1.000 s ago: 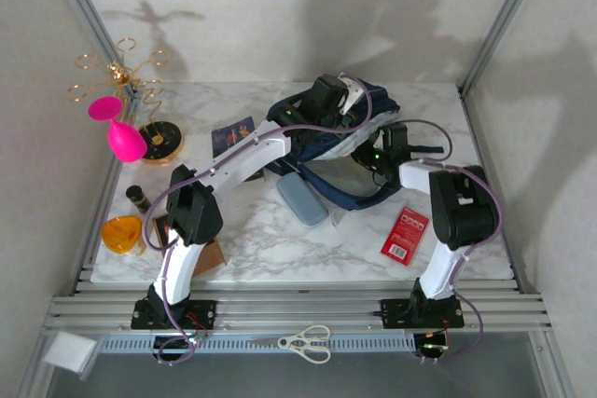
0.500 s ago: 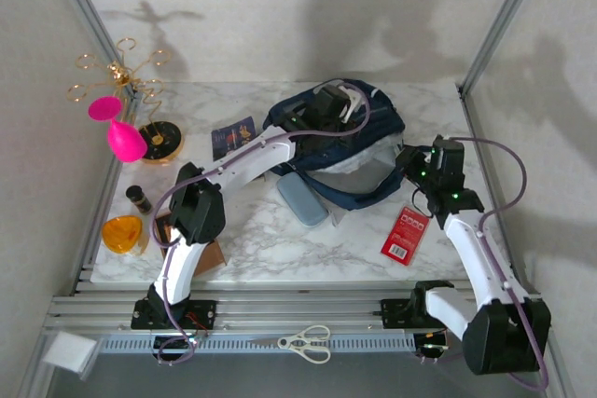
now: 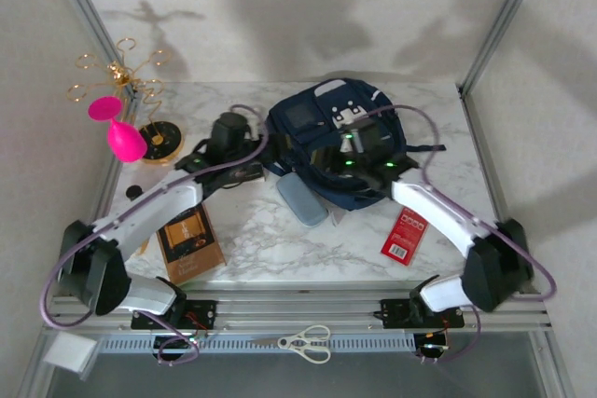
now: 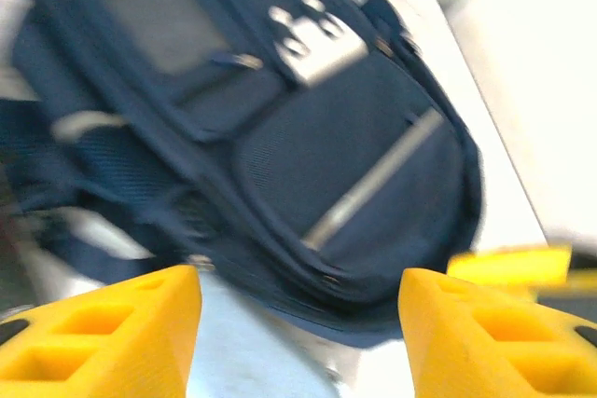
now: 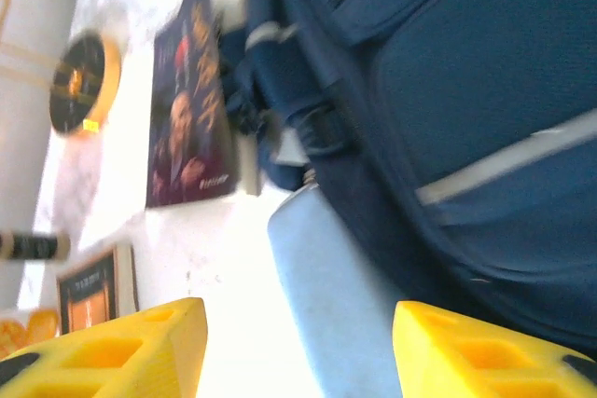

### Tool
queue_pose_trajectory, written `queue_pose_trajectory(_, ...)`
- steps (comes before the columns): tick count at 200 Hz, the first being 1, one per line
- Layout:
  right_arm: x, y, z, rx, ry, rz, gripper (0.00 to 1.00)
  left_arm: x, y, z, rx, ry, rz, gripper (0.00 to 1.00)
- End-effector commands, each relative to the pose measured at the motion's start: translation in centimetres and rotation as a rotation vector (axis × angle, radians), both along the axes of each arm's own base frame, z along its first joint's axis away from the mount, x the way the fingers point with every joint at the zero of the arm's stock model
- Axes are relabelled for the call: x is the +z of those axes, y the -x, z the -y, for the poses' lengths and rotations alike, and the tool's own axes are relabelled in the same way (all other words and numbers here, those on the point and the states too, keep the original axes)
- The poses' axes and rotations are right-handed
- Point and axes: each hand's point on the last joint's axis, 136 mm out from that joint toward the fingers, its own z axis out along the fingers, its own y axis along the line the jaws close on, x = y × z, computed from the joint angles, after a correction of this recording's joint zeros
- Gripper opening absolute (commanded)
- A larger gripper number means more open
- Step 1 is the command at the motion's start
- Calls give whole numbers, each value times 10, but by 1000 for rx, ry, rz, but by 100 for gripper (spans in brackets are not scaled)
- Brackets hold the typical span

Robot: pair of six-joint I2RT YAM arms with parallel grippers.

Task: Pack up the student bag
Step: Close the student bag at the center of the table, then pick up the book from the middle-left of the table.

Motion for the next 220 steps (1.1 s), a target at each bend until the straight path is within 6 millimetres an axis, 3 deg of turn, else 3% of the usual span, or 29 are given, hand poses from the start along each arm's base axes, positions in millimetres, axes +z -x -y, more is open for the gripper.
queue_pose_trajectory(1,-5,-8,-53,62,-3,20,58,-55,4,-50,165,-21,-142,61)
queue_pose_trajectory(36,-34,-22,-128,153,22,5,61,-89,-1,-114,347,-34,-209,62)
queue_pose_trajectory(63,-70,-41,-156,162,76,-46,62,-111,-6,-138,411,-1,-249,62)
queue_pose_trajectory(107,-112,-63,-170,136,151,-83,65,-145,-17,-163,461,43,-310,61)
queue_pose_trajectory(150,-144,-73,-167,111,245,-101,65,-170,-29,-166,448,54,-353,57)
queue_pose_trajectory(190,-160,-72,-179,187,248,-114,66,-191,-30,-170,446,53,-389,55)
queue_pose_trajectory(220,-154,-71,-196,242,190,-115,61,-206,-25,-167,424,58,-426,49)
